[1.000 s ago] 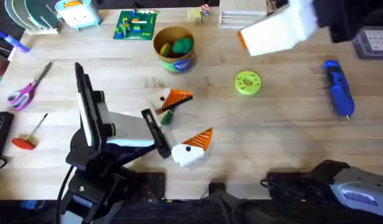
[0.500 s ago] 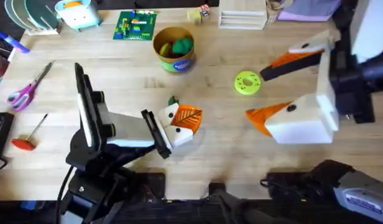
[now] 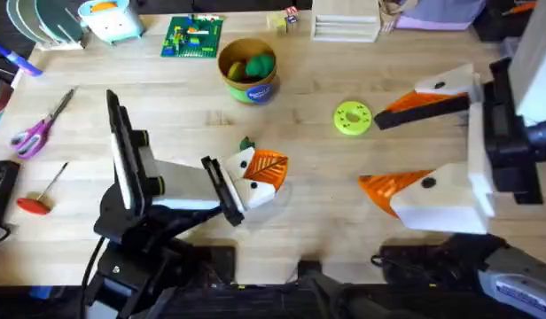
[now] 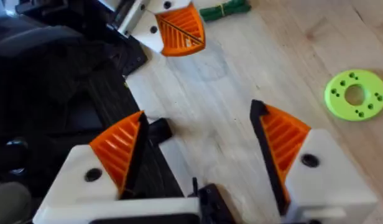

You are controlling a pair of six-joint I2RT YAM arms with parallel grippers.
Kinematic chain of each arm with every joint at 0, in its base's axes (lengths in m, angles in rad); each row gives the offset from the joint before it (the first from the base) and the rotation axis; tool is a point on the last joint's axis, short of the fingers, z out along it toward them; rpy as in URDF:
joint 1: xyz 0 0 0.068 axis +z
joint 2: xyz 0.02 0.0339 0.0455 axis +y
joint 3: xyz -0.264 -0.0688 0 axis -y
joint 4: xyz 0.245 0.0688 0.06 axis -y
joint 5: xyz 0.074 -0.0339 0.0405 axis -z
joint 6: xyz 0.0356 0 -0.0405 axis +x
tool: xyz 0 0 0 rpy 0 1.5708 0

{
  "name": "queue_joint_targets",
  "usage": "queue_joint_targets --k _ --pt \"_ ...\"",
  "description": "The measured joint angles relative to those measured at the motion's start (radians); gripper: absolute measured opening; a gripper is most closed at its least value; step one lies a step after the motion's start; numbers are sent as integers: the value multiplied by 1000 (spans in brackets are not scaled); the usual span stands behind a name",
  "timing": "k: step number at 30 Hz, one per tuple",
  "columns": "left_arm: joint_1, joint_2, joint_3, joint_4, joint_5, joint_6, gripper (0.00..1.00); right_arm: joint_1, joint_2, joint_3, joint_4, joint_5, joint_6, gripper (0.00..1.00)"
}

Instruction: Pick up the gripper from the table and insert it into the empty holder that is missing its gripper. Then pick up a screw, insert it into the mounting hole, and use the screwdriver to tighten it. Finally, clean up the table by picking up the vegetable and placing it into the bucket.

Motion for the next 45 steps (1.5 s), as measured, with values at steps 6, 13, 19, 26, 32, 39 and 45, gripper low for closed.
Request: queue_joint_targets --k 6,13,19,26,32,39,45 --pt "0 0 0 0 0 0 6 -55 -51 0 52 128 63 992" --pt "0 0 0 0 26 0 6 -287 -77 0 -38 271 72 993" --pt "0 0 0 -4 81 0 6 -556 -43 0 -22 433 72 993" --pt "0 0 0 -6 103 0 6 -843 89 0 184 530 72 993" --pt "0 0 0 -6 105 0 6 -930 302 0 271 547 16 994" --pt "0 0 0 -9 105 0 6 -989 544 0 298 547 -100 994" --pt "0 0 0 -9 105 0 6 -1029 675 0 355 551 -171 994"
